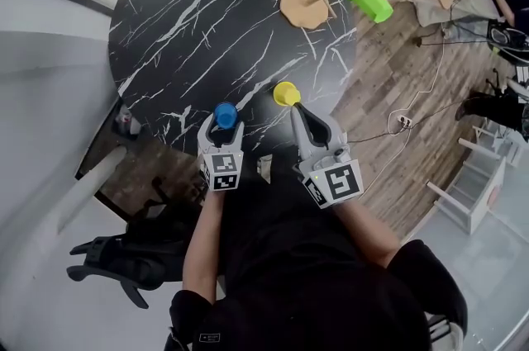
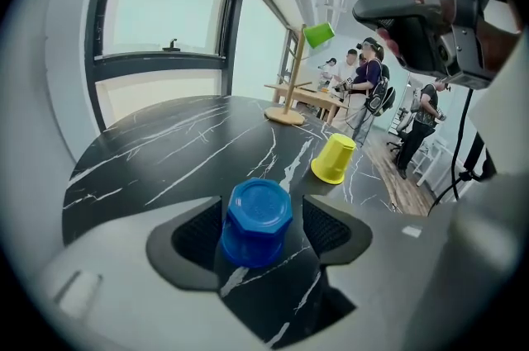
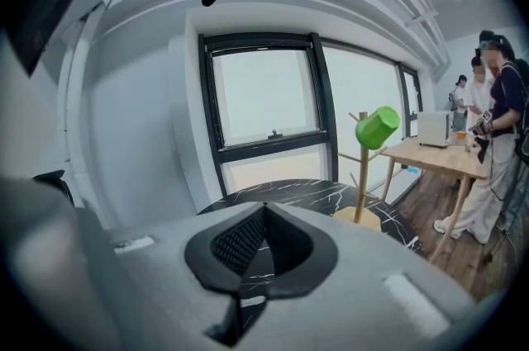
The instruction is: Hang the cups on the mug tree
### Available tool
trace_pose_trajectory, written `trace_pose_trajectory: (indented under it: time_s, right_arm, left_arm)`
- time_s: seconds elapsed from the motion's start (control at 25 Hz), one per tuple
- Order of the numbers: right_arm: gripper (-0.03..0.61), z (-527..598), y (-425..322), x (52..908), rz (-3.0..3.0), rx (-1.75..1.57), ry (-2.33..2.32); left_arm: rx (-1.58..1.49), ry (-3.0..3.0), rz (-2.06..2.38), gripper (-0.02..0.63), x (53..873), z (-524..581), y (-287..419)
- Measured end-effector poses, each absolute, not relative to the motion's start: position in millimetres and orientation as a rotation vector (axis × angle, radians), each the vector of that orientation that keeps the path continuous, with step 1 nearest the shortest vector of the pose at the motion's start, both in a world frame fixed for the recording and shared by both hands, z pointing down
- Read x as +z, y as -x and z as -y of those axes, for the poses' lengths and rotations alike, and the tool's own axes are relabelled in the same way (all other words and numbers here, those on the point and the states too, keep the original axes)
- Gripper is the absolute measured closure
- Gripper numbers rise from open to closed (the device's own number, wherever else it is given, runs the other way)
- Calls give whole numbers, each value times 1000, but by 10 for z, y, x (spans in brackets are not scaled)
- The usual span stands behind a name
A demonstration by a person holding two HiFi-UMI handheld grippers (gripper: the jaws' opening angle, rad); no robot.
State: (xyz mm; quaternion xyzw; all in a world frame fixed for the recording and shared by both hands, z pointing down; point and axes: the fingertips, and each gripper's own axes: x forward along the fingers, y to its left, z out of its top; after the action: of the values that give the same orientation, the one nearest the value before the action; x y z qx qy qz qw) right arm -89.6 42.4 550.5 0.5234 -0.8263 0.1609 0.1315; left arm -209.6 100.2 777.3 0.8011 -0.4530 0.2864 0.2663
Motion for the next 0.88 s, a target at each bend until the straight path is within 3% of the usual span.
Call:
trace_pose_trajectory:
  time_s: [0.28, 0.88]
  right_arm:
    - [583, -455, 852, 5531, 2396, 474, -1516]
    - [583, -461, 733, 5459, 2407, 463, -1539]
  left_arm:
    - [812, -2132, 1227, 356, 7911, -1048, 2098]
    - [750, -2175, 1237, 374, 7678, -1003, 2025]
